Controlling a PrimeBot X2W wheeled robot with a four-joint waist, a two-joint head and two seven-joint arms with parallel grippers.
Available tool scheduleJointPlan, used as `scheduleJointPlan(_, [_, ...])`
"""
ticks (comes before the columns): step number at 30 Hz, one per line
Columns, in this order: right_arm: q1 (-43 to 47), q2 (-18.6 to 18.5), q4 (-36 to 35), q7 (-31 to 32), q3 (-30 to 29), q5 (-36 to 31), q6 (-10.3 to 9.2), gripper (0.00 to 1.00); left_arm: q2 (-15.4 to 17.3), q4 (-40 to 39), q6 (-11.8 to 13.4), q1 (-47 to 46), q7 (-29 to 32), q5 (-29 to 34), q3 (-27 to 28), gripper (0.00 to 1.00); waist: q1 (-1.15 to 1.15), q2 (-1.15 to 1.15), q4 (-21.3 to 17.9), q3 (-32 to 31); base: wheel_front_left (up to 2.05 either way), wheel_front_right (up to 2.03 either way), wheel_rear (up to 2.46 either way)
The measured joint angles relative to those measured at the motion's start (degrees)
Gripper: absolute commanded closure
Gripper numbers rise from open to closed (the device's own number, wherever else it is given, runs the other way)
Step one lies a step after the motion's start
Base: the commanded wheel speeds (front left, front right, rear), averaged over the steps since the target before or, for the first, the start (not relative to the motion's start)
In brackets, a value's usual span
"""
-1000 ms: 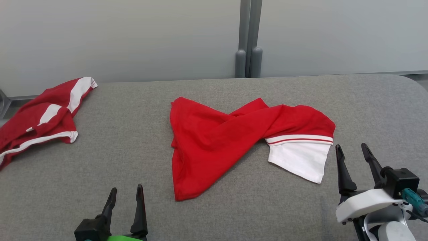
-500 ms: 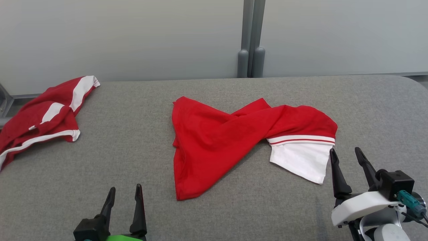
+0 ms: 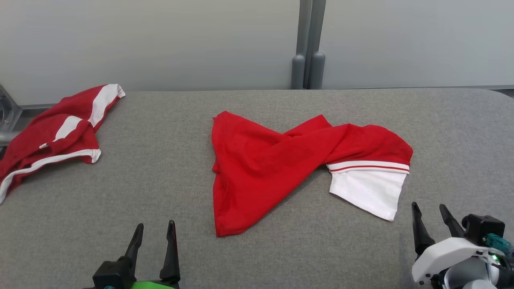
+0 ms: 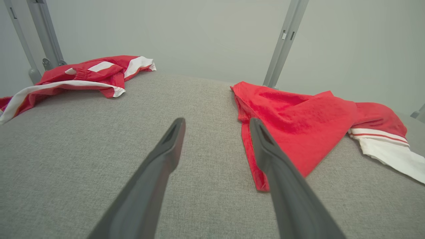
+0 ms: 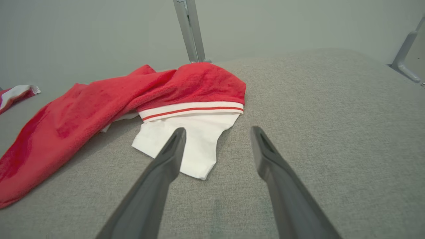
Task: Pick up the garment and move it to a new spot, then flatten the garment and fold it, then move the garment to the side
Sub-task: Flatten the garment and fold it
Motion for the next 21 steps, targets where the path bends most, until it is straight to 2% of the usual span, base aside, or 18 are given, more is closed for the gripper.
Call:
scheduleJointPlan(7, [-3.0,0.0,8.7,0.4,-0.7,1.7,0.00,0.00,0.0,0.4,0.0,-0.4,0.1,-0.1,-0.6,0.00,0.00,0.00,1.5,0.9,0.00,0.00,0.00])
scheduleJointPlan(21, [-12.6,0.0,26.9,-1.6,-3.7,-1.3,0.00,0.00,0.0,0.8,-0.1,-1.7,0.1,-0.1,-1.1,0.00,0.00,0.00,4.9,3.0,0.00,0.00,0.00])
